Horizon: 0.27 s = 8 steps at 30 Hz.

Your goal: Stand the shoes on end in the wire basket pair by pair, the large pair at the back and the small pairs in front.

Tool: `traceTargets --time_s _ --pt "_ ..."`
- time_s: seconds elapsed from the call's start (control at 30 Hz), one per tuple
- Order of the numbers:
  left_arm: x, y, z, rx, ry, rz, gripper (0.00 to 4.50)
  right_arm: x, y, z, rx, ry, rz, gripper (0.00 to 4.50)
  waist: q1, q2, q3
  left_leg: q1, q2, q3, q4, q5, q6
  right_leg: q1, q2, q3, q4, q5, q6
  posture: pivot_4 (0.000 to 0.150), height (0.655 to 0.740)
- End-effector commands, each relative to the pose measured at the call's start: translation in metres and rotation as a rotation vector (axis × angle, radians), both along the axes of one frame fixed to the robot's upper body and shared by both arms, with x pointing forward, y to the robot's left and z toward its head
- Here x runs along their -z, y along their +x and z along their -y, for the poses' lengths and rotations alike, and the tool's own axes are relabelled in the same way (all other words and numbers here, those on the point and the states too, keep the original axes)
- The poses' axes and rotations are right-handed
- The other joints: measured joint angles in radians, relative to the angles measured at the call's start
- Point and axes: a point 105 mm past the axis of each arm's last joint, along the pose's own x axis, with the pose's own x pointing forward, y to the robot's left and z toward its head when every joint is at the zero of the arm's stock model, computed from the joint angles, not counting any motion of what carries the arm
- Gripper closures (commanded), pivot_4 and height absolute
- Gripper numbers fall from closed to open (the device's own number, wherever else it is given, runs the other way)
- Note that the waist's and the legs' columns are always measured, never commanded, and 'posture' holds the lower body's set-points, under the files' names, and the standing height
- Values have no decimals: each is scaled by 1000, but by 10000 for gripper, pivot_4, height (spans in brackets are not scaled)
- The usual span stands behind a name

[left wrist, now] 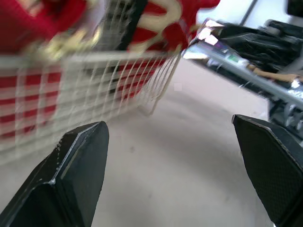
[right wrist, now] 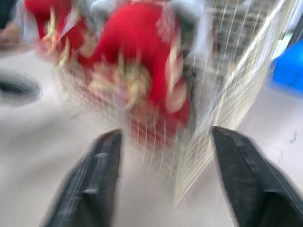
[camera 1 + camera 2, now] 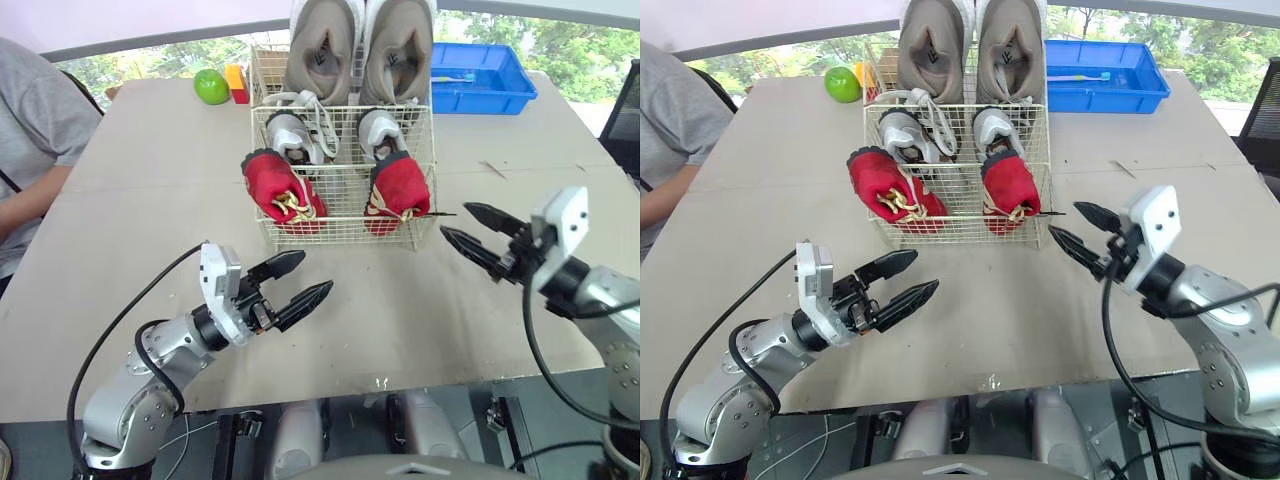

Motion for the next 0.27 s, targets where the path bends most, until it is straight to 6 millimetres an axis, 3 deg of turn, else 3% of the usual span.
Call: traceTargets --time_s 0.03,0.27 --pt "-2 -14 -19 -14 61 -6 0 13 -22 21 -92 -89 1 1524 3 1 1 0 0 0 0 0 0 0 -1 0 0 0 0 1500 7400" --pt "11 -35 -44 -8 167 -102 0 29 -37 62 -63 -193 -52 675 6 2 1 4 1 0 1 0 0 1 -2 0 1 -2 3 1500 7400"
